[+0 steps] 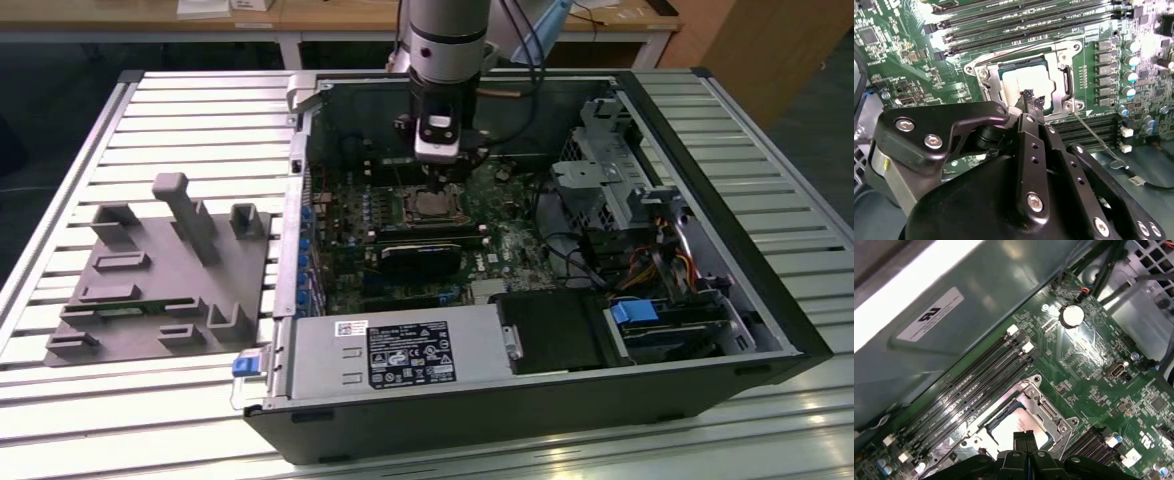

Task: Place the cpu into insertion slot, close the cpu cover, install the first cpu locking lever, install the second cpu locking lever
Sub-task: 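Close the cpu cover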

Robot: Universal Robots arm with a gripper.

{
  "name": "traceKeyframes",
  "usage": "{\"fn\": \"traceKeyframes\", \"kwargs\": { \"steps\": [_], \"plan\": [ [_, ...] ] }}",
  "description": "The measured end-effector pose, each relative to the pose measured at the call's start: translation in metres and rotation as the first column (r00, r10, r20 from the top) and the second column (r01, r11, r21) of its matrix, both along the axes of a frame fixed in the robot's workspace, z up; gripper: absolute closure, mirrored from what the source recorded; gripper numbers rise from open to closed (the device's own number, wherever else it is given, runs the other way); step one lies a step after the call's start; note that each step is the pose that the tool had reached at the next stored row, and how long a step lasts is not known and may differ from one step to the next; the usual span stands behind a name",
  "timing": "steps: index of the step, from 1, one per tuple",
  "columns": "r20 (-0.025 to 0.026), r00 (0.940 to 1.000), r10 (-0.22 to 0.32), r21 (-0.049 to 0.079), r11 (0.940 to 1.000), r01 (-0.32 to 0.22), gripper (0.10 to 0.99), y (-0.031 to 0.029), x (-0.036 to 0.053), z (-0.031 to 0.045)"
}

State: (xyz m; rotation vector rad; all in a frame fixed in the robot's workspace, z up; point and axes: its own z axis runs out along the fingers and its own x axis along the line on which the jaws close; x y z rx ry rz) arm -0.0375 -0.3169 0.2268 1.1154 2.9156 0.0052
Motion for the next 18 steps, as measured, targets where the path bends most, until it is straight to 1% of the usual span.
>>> {"fn": "traceKeyframes", "kwargs": {
  "steps": [5, 10, 14, 18],
  "plan": [
    [0.0000, 0.9987, 0.050, -0.001, 0.9987, -0.050, 0.984, 0.0000, 0.0000, 0.0000],
    [-0.0001, 0.9954, 0.096, -0.001, 0.9954, -0.096, 0.984, -0.0001, 0.0000, 0.0000],
    [-0.0001, 0.9914, 0.131, -0.001, 0.9914, -0.131, 0.984, -0.0001, 0.0000, 0.0000],
    [-0.0001, 0.9855, 0.169, -0.002, 0.9855, -0.169, 0.984, -0.0001, 0.0000, 0.0000]
  ]
}}
